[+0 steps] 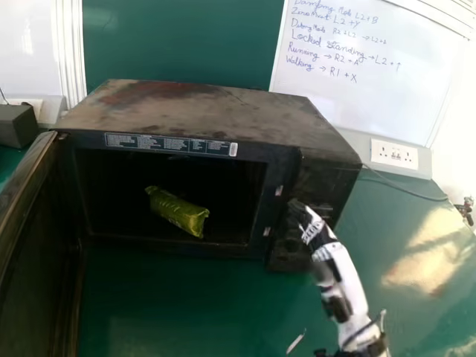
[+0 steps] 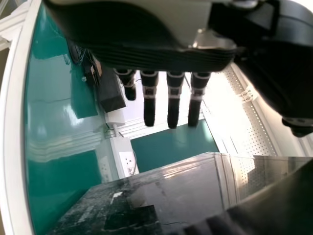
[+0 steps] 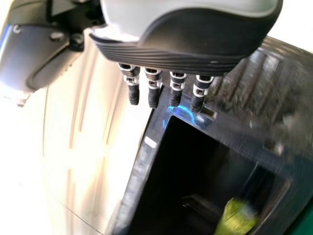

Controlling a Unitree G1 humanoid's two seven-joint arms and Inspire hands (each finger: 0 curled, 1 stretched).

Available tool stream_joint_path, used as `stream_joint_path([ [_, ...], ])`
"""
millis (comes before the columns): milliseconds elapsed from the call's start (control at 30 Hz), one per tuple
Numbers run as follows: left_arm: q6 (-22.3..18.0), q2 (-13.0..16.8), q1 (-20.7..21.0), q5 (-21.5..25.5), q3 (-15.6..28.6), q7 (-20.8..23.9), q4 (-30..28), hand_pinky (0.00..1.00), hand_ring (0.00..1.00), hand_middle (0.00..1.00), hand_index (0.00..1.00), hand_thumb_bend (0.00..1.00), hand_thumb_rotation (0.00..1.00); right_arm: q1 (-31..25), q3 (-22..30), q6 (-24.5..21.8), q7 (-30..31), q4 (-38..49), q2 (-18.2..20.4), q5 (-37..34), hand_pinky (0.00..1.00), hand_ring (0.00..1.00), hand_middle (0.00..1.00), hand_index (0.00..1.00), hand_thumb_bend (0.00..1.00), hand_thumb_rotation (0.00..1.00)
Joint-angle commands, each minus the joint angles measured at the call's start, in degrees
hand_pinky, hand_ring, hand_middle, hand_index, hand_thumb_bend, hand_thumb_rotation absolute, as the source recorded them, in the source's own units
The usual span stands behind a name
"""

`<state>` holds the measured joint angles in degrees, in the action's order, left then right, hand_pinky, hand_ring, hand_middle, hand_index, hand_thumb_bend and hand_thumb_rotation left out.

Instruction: Put biscuit inside oven

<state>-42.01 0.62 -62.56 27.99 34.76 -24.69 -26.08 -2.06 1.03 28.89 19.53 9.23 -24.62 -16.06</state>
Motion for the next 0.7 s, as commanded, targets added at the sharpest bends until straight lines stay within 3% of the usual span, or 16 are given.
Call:
stream_joint_path([
  [0,-2.72,0.86,1.04,-1.94,1.16,-0.84,1.14,0.89,0.93,0.94,0.92,0.77,0.9,-1.94,1.83,-1.93,4.32,-0.73,1.22,-8.83,0.99,1.0,1.0,1.0,1.0,0.86],
  [133,-9.03,3.78,2.88,-5.41,2.41,-3.92,5.72,0.94,0.97,0.97,0.95,0.86,1.0,-5.41,6.05,-11.36,9.34,0.75,2.44,-25.13,1.0,1.0,1.0,1.0,1.0,0.87],
  [200,-11.7,4.96,3.62,-5.98,2.6,-4.8,7.93,0.96,0.97,0.98,0.96,0.87,0.99,-6.04,8.27,-15.39,10.8,0.9,2.42,-29.47,1.0,1.0,1.0,1.0,1.0,0.85],
  [233,-13.72,5.54,4.35,-6.19,2.61,-5.26,9.38,0.98,0.99,0.99,0.98,0.85,1.0,-6.95,9.55,-18.68,8.5,2.34,2.31,-31.07,1.0,1.0,1.0,1.0,1.0,0.85],
  [367,-22.04,7.25,7.31,-10.13,4.16,-5.24,15.09,0.94,0.95,0.97,0.94,0.87,0.94,-9.34,13.52,-27.78,2.65,6.84,1.86,-33.41,0.97,1.0,1.0,1.0,1.0,0.89],
  [467,-25.34,7.36,7.41,-12.7,4.9,-4.04,15.94,0.97,0.96,0.98,0.94,0.83,0.95,-10.61,15.83,-32.86,1.76,8.59,1.2,-34.56,0.96,1.0,1.0,1.0,1.0,0.9],
  [667,-30.12,7.19,7.22,-18.26,7.36,-1.75,16.78,0.98,0.97,0.98,0.93,0.85,0.89,-12.93,20.22,-40.4,-0.1,11.49,0.94,-35.63,0.95,1.0,1.0,1.0,1.0,0.95],
])
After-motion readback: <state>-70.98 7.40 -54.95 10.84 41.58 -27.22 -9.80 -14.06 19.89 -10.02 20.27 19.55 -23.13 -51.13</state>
